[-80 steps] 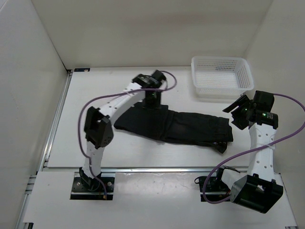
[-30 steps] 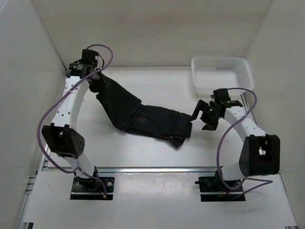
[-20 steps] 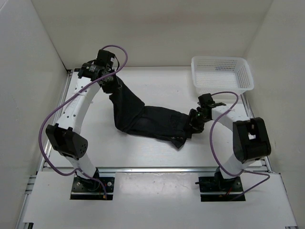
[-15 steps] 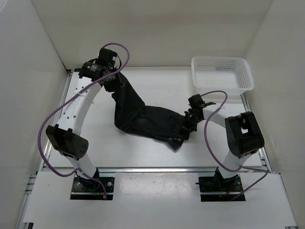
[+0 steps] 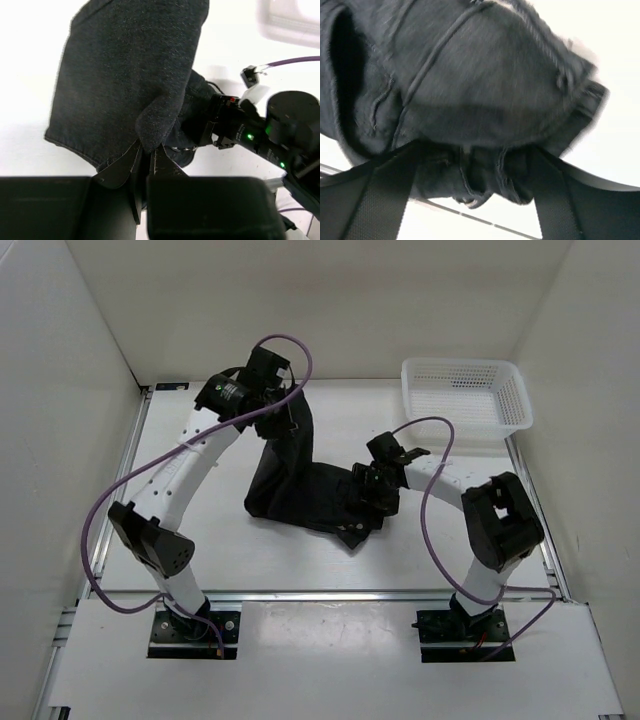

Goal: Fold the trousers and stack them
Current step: Fold the trousers

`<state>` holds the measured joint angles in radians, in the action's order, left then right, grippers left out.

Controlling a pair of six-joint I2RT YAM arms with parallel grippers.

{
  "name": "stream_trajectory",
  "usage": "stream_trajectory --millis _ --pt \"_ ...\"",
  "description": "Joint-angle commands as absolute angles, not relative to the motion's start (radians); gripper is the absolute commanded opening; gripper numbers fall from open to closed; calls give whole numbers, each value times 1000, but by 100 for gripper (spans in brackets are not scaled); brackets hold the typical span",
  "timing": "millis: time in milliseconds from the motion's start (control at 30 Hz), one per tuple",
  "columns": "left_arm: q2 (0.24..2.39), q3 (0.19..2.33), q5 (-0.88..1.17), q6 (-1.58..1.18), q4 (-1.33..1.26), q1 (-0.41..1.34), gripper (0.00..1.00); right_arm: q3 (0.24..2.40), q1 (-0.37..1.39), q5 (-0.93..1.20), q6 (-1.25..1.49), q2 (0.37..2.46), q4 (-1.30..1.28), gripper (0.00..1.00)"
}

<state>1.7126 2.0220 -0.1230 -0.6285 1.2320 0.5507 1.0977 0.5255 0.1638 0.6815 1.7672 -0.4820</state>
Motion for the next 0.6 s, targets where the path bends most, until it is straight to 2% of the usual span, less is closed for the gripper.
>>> stream_trajectory --millis 0,33,100,333,400,500,533,567 --pt "1717 2006 -140 -673 1207 590 10 1104 540 57 676 1669 -555 91" --pt "1727 2006 -149 -684 1207 601 10 1104 540 42 666 1645 -595 97" --pt "1758 2006 -158 -684 1198 620 10 1104 540 -10 666 1562 -664 99" --pt "1789 2016 -167 -702 1198 666 10 1069 396 -44 620 1255 -813 97" --pt "1789 2016 -167 -703 1198 675 10 1056 324 -44 605 1182 -822 91" --pt "1789 2074 -207 -649 1232 640 10 1046 243 -35 565 1140 -850 66" --pt "1789 2094 -207 -620 1250 620 10 1046 229 -23 545 1129 -862 53" --pt "1799 2144 -236 -576 1300 577 10 1046 216 -23 545 1129 -871 49"
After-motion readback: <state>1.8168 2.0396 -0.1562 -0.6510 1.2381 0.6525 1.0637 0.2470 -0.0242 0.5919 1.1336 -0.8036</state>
